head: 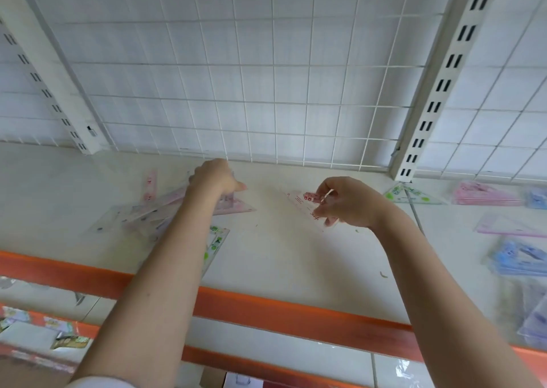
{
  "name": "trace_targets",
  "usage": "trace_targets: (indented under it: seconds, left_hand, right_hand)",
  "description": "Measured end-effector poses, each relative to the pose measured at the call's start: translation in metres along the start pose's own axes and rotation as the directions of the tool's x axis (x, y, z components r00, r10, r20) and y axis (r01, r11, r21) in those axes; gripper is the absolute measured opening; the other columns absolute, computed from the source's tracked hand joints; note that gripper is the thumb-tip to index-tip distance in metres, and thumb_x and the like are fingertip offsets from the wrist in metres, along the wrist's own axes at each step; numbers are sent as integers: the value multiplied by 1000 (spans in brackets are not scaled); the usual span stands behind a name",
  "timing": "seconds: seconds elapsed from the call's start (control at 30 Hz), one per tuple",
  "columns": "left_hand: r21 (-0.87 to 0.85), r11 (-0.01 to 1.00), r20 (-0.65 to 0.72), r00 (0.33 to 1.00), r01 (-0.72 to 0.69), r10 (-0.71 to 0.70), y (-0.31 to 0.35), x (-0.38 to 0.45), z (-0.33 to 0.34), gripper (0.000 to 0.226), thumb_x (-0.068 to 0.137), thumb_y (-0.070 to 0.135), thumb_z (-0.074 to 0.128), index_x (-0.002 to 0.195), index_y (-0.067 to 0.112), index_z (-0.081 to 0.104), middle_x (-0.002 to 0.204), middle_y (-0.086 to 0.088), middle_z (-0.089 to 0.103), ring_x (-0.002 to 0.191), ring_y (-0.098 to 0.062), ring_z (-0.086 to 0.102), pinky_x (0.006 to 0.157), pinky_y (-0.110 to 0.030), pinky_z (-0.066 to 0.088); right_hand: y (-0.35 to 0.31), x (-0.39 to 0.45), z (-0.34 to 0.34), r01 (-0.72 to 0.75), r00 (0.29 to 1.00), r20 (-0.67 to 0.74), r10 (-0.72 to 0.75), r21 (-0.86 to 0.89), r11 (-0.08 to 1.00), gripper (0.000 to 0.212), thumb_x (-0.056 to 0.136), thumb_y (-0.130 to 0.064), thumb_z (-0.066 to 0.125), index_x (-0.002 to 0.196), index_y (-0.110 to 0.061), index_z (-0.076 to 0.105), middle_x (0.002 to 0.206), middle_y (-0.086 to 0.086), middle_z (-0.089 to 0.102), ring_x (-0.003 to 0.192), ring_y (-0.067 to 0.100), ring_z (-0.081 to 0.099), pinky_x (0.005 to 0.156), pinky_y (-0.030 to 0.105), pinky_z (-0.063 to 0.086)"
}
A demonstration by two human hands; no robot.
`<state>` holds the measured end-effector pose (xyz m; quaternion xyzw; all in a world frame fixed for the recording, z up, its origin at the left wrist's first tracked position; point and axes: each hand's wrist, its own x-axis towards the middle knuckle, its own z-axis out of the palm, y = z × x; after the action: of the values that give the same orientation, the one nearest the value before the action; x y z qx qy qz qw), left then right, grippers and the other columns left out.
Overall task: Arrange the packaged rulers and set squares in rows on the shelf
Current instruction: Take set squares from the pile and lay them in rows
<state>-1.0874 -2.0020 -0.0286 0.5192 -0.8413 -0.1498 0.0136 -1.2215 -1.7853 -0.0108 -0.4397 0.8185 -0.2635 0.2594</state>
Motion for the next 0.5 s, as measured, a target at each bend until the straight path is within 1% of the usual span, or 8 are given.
trace_targets:
  seconds: [0.07,0.1,0.2,0.27,0.33,0.37,0.43,0.5]
  left_hand:
    - [-15,1000,24,1000,15,-15,1,6,2,42,74,46,73,71,7,59,104,-13,62,96,-30,57,81,-31,45]
    - [-24,999,26,999,24,-23,1,7,4,44,74,46,73,66,6,58,97,-13,62,90,-29,57,75,-30,44]
    - [-42,997,23,998,59,-58,1,9,11,51,71,49,75,84,1,64,97,-18,64,84,-30,58,67,-29,42]
    - [-62,996,17,998,57,-56,2,8,13,55,72,47,75,93,-2,65,103,-22,64,91,-33,61,72,-32,45]
    - [-101,994,26,998,52,-50,2,9,13,56,74,43,75,100,-5,62,107,-21,63,100,-34,60,78,-31,45]
    - [-120,991,32,998,54,-50,2,8,12,55,75,41,75,102,-5,62,107,-19,63,102,-33,59,80,-31,45]
    - [-142,988,37,998,52,-47,3,5,10,49,76,37,74,102,-3,64,110,-18,64,103,-31,60,83,-31,45]
    - [-156,987,39,999,39,-34,4,3,9,40,79,29,73,103,-3,66,112,-17,64,104,-30,60,85,-30,45]
  right_hand:
    - [5,-4,-3,8,1000,-21,-8,17,1000,19,80,-10,64,92,-22,57,62,-4,68,51,-1,57,55,23,42]
    - [8,-6,-5,12,999,-34,-11,30,999,21,80,-10,64,95,-23,58,61,-5,68,51,0,57,58,25,44]
    - [12,-12,-9,21,998,-63,-15,90,996,19,83,-13,63,99,-24,62,67,-6,70,60,9,62,55,24,43]
    - [15,-16,-12,24,996,-91,-12,133,991,8,87,-20,62,94,-23,65,73,-7,72,61,9,63,52,22,43]
    - [19,-18,-14,25,993,-119,-3,188,982,7,87,-25,63,87,-20,67,74,-7,72,64,11,61,60,27,50]
    - [21,-19,-16,22,992,-125,5,213,977,8,87,-25,64,85,-19,67,74,-7,72,66,12,59,63,28,52]
    - [24,-22,-20,10,992,-125,21,247,969,8,88,-22,64,83,-16,63,75,-6,72,67,11,58,56,23,50]
    - [27,-24,-26,8,992,-124,32,306,952,7,89,-12,60,84,-14,56,78,-3,72,71,15,64,59,25,50]
